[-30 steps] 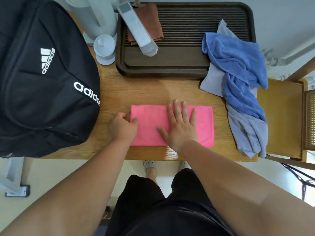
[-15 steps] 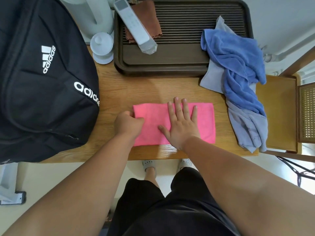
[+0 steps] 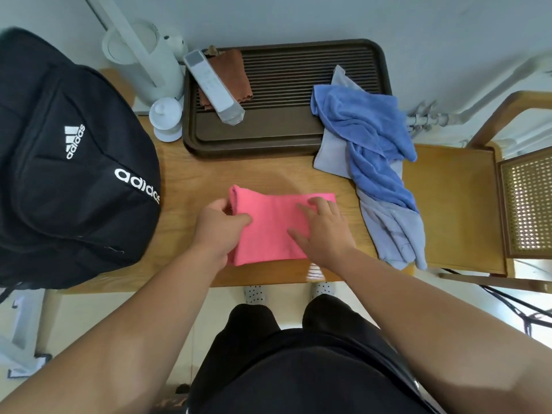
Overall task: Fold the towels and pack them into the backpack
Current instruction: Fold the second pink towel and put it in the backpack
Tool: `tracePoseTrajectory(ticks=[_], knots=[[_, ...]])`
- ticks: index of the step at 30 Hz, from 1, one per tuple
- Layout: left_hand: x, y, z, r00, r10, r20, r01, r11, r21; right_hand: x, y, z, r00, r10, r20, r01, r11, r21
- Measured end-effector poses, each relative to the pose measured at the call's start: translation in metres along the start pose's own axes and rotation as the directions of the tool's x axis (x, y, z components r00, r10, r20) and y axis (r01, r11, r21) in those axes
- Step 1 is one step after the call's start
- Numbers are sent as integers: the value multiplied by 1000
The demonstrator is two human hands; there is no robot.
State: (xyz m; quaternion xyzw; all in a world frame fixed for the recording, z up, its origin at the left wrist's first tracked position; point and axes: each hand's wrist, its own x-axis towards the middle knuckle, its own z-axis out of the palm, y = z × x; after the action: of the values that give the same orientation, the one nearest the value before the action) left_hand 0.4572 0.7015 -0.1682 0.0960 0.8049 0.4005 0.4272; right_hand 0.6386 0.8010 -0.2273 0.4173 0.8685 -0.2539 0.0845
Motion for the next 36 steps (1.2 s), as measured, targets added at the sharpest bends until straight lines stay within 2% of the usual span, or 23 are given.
tracePoseTrajectory(ticks=[5,7,10,12,15,21,26,29,31,33,36], knots=[[-18,14,57,994,104,22,-105,993,62,-11,44,-20,990,64,124,-100,945,311],[-16,15,86,993,113,32,-116,989,95,-16,57,-26,976,57,209,-154,863,482],[-8,12,126,984,176,12,-174,961,213,-20,75,-29,946,39,322,-261,682,683],[-4,10,150,982,191,9,-185,933,309,-20,85,-32,931,21,364,-297,622,725],[1,2,173,985,165,47,-170,899,404,-18,94,-36,932,6,361,-295,592,750],[2,-1,180,983,147,106,-181,804,567,-11,100,-36,912,-59,407,-290,608,739],[-3,-8,175,986,98,135,-158,809,566,-8,99,-44,911,-83,405,-266,632,728],[-12,-17,168,964,263,44,-223,705,673,-7,93,-50,891,-137,432,-209,722,659],[-18,-22,160,906,423,15,-283,579,765,-6,92,-51,891,-117,439,-222,731,645],[-23,-22,152,896,439,62,-286,466,837,-6,88,-51,899,-88,428,-266,667,696],[-20,-28,144,931,326,164,-281,350,894,-4,83,-44,879,-82,469,-371,498,784]])
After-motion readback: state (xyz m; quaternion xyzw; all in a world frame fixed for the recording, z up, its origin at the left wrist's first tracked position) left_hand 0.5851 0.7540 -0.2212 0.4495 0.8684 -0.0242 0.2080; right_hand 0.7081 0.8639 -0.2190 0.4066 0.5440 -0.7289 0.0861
